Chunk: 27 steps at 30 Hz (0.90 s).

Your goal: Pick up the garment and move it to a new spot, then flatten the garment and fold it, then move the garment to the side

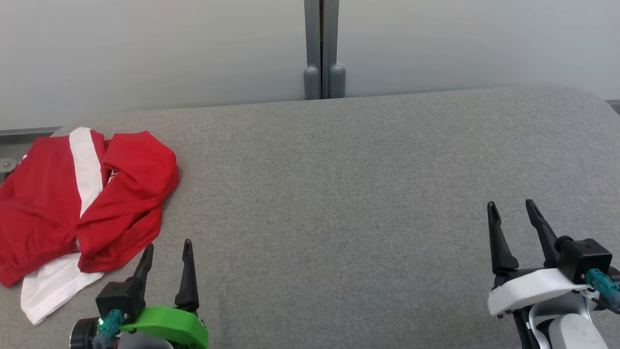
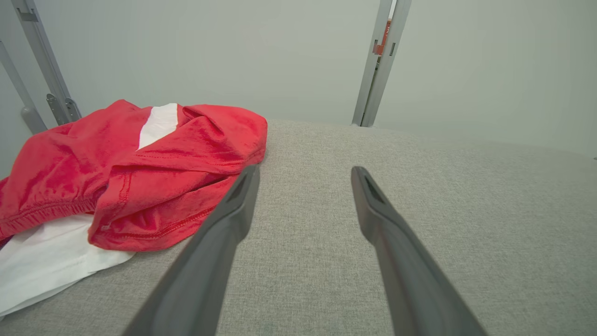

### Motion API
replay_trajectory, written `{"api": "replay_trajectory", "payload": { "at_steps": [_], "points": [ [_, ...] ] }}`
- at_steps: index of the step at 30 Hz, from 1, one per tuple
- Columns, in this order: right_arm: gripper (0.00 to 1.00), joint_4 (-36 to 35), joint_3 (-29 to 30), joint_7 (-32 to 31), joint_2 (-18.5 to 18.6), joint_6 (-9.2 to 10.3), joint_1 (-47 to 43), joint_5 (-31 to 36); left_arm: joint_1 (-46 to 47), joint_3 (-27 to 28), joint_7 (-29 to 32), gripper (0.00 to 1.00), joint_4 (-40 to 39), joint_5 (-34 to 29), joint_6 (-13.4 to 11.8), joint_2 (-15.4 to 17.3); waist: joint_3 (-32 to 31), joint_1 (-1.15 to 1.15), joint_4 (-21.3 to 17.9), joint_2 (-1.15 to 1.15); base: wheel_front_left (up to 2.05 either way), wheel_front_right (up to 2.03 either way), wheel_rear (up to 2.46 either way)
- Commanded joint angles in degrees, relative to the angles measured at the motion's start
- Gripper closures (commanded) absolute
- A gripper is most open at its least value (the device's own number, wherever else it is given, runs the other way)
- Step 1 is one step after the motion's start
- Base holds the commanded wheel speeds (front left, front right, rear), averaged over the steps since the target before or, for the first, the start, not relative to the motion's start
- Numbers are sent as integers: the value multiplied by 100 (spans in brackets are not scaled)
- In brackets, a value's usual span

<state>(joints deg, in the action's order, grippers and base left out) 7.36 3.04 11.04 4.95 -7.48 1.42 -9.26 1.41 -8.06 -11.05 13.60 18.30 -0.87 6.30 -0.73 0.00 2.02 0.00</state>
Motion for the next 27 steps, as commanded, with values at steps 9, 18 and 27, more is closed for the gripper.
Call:
{"api": "replay_trajectory", "payload": {
  "at_steps": [9, 18, 27],
  "points": [
    [0, -33, 73, 148, -4, -1, -78, 510, -81, -65, -146, 0, -57, -561, -47, 75, -15, 0, 5, 0, 0, 0, 0],
    [0, 27, 122, 246, -33, -1, -127, 798, -99, -99, -245, 0, -51, -981, -65, 84, -25, 0, 7, 0, 0, 0, 0],
    [0, 18, 113, 346, -15, -1, -233, 1159, -60, -178, -343, 0, -31, -1402, -63, 80, -57, 0, 235, 0, 0, 0, 0]
  ]
}}
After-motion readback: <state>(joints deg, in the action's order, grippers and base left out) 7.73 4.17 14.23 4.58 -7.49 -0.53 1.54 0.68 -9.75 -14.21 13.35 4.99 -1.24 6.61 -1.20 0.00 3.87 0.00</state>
